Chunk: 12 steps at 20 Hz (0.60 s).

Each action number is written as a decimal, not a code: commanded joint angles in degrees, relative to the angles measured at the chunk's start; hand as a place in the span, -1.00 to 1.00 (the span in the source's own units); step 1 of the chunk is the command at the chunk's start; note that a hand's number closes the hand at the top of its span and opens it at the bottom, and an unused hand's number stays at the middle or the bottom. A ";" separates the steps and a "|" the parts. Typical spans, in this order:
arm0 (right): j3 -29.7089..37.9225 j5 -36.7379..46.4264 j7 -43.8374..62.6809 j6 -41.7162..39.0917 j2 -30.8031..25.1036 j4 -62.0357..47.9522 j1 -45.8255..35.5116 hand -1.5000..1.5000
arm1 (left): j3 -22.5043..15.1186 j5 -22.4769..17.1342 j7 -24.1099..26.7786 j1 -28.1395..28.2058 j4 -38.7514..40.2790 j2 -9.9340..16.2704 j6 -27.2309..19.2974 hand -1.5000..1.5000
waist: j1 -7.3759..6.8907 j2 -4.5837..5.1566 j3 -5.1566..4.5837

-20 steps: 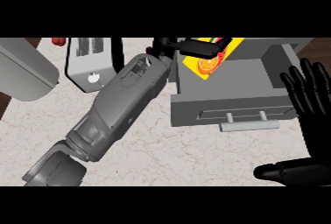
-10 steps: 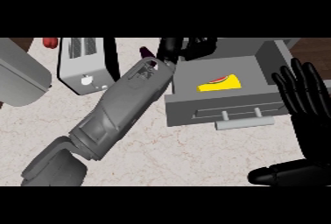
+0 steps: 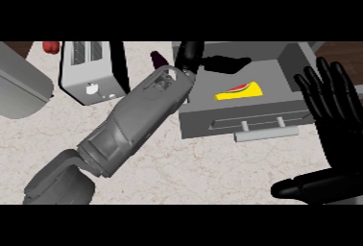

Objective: Pick up the cup, place it into the drawer and close the drawer

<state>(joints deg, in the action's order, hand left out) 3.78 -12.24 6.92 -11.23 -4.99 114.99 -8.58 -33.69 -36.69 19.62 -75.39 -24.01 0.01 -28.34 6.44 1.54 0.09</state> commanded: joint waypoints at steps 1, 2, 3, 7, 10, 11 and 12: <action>0.31 -1.88 1.31 0.23 0.22 0.64 -1.29 -1.00 | -0.09 -3.92 4.04 2.41 -3.05 -0.01 1.16 -1.00 | -0.32 -0.14 -0.04; 1.14 -2.75 1.93 -0.42 -0.63 0.76 -0.23 -1.00 | -0.18 -5.08 2.91 1.66 -4.55 -0.01 1.73 -1.00 | -0.91 -0.44 -0.03; 2.19 -4.46 0.28 -1.63 -0.69 -0.05 0.65 -1.00 | 1.88 -5.29 3.09 -0.87 -2.69 -0.01 3.46 -1.00 | -1.79 -0.50 -0.02; 1.93 -6.57 2.27 -2.08 -0.77 0.49 0.96 -1.00 | 3.44 -8.40 7.32 -0.21 -6.13 -0.01 3.41 -1.00 | -2.92 -0.88 -0.04; 3.86 -7.79 2.47 -2.84 -2.15 2.51 3.04 -1.00 | 5.78 -8.54 6.29 2.40 -7.04 -0.01 7.07 -1.00 | -5.11 -1.46 -0.07; 1.67 -5.85 3.21 -1.71 -1.21 4.64 2.89 1.00 | 7.07 -7.77 8.60 4.55 -7.77 -0.01 7.36 -1.00 | -5.92 -1.64 -0.11; 6.26 -10.12 2.00 -6.25 -5.50 1.63 2.14 1.00 | 8.11 -8.31 6.04 2.14 -7.14 -0.01 5.83 -1.00 | -5.65 -1.52 -0.06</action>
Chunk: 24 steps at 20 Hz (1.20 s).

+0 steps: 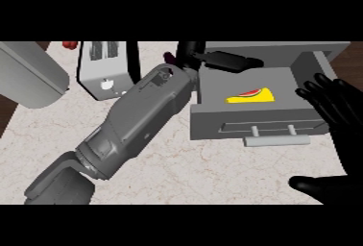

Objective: Pick up the cup, place it into the drawer and close the drawer

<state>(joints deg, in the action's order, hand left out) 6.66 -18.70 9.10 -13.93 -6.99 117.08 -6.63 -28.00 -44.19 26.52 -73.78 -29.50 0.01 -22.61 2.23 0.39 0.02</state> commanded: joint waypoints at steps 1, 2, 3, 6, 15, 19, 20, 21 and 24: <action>-1.27 0.67 1.09 -0.05 -0.13 0.86 -0.18 1.00 | 2.70 0.12 -1.05 1.50 -3.27 0.36 -1.03 -1.00 | -2.01 -0.49 -0.03; -0.90 0.35 0.39 -3.19 -2.01 4.44 4.55 1.00 | 3.44 -0.14 0.20 3.17 -3.31 1.86 0.30 -1.00 | -1.65 -0.54 -0.03; -0.53 0.81 1.35 -3.85 -4.01 0.60 0.18 1.00 | 2.46 -0.31 0.11 6.25 -7.70 2.84 1.23 -1.00 | -3.07 -0.77 -0.06; -1.80 6.36 -2.36 -7.82 -6.33 2.80 5.20 1.00 | 4.50 -1.15 -1.36 7.51 -11.39 6.52 -0.25 -1.00 | -3.37 -1.00 -0.04; -2.09 13.73 -1.02 -9.76 -10.67 3.46 5.91 1.00 | 4.56 -2.19 -6.39 28.59 -32.40 18.38 1.30 -1.00 | -4.41 -0.98 -0.05; -5.90 18.38 2.97 -6.14 -7.72 1.25 2.90 1.00 | 6.12 -2.03 -9.52 35.94 -44.42 23.45 -1.27 -1.00 | -4.27 -0.86 -0.06; -3.44 17.67 -0.04 -8.54 -9.81 -0.26 4.59 1.00 | 4.88 -2.00 -8.58 40.98 -48.42 23.28 -0.61 -1.00 | -4.22 -0.89 -0.03; -5.41 22.46 -2.34 -6.25 -7.85 -3.78 1.96 1.00 | 6.91 -2.54 -9.36 40.97 -47.53 24.86 1.03 -1.00 | -3.88 -0.61 -0.02; -8.41 29.68 -5.48 -6.24 -8.86 -5.78 2.94 1.00 | 7.48 -3.11 -9.72 47.40 -54.17 26.78 1.34 -1.00 | -4.13 -0.65 -0.02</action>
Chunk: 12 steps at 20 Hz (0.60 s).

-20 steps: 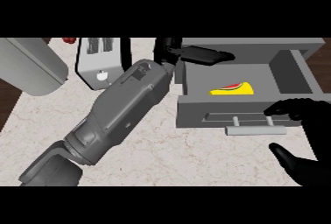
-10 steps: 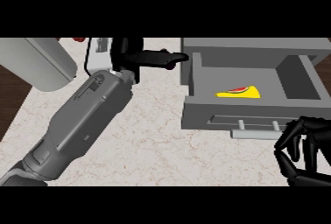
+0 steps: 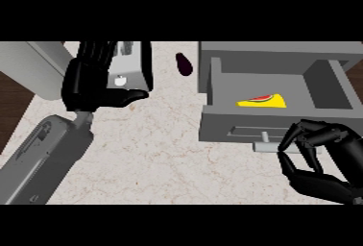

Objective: Pick up the cup, place it into the drawer and close the drawer

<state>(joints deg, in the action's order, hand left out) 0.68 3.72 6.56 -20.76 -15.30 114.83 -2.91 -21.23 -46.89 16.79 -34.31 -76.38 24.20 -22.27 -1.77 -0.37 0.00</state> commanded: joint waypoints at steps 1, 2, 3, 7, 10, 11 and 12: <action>-4.62 11.50 -4.68 0.93 -1.20 -4.81 -2.39 1.00 | 1.22 -1.01 0.54 7.81 -4.15 2.29 3.39 -1.00 | -0.01 0.34 -0.01; -6.05 13.17 -6.32 0.10 -2.23 -4.83 -2.47 1.00 | 2.67 -1.85 0.26 9.02 -5.34 4.46 5.19 -1.00 | -0.17 0.30 -0.01; -8.15 18.25 -9.54 -0.32 -4.78 -3.40 0.75 1.00 | 2.38 -1.36 0.14 8.31 -4.98 4.36 4.11 -1.00 | -0.06 0.20 0.02; -10.19 27.00 -15.19 4.43 -5.87 -10.23 0.23 1.00 | 5.44 -2.41 2.17 14.80 -5.64 7.24 10.05 -1.00 | 0.60 0.40 0.02; -13.50 32.10 -13.34 6.20 -4.28 -16.05 -4.00 1.00 | 5.61 -1.95 1.54 20.26 -12.66 8.01 8.94 -1.00 | 0.11 0.28 0.03; -14.36 34.58 -13.92 9.27 -1.80 -20.14 -7.11 1.00 | 7.87 -1.83 1.80 17.93 -9.08 8.45 10.69 -1.00 | 0.56 0.46 0.02; -15.75 36.28 -16.15 10.47 -1.45 -22.99 -6.87 1.00 | 7.27 -1.26 4.37 20.69 -7.96 7.45 13.24 -1.00 | 0.60 0.51 0.01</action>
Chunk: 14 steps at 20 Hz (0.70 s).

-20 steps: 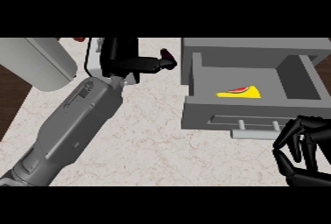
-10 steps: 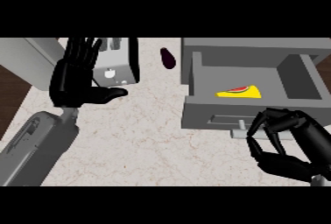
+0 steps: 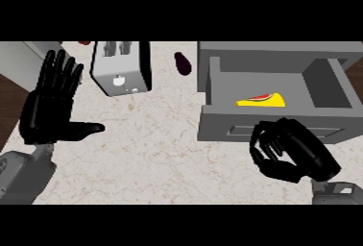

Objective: Pick up the cup, place it into the drawer and close the drawer

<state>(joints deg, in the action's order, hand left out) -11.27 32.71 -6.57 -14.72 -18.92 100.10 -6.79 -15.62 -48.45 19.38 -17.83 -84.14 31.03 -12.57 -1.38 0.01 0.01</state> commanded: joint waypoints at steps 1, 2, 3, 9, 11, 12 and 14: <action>-3.26 6.45 -0.47 3.45 3.63 -8.46 -4.75 1.00 | 2.73 0.62 4.13 6.57 0.28 -0.08 6.33 -1.00 | 0.55 0.08 -0.02; -0.16 5.48 -5.33 4.53 2.86 -15.52 -7.46 -1.00 | 4.14 0.01 -0.11 4.94 -1.09 1.53 4.74 -1.00 | 0.49 0.11 0.02; -3.23 9.05 -1.70 5.83 5.23 -16.94 -9.35 -1.00 | 4.81 -0.90 0.96 7.03 -1.59 1.79 5.75 -1.00 | 0.04 0.13 0.00; -2.17 13.39 -6.01 7.75 4.93 -28.97 -12.56 -1.00 | 7.24 1.78 3.67 8.91 2.87 -0.78 11.78 -1.00 | 0.95 0.12 -0.01; -0.79 14.40 -8.97 10.22 5.36 -36.30 -15.71 -1.00 | 9.57 0.65 2.59 13.28 -1.43 1.81 13.27 -1.00 | 0.48 0.09 0.01; -0.31 14.21 -9.75 9.83 6.43 -40.81 -18.60 -1.00 | 10.18 1.15 3.45 10.03 1.97 0.19 13.76 -1.00 | 0.62 0.19 0.01; 0.79 14.84 -11.50 12.62 8.23 -45.25 -19.73 -1.00 | 11.86 0.95 0.51 12.69 -1.98 1.60 14.59 -1.00 | 0.64 0.10 0.02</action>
<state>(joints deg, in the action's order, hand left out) -11.66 45.87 -15.02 -5.09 -12.98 64.17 -22.81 -6.32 -47.88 21.43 -6.90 -84.46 32.28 -0.19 -0.87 0.13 0.01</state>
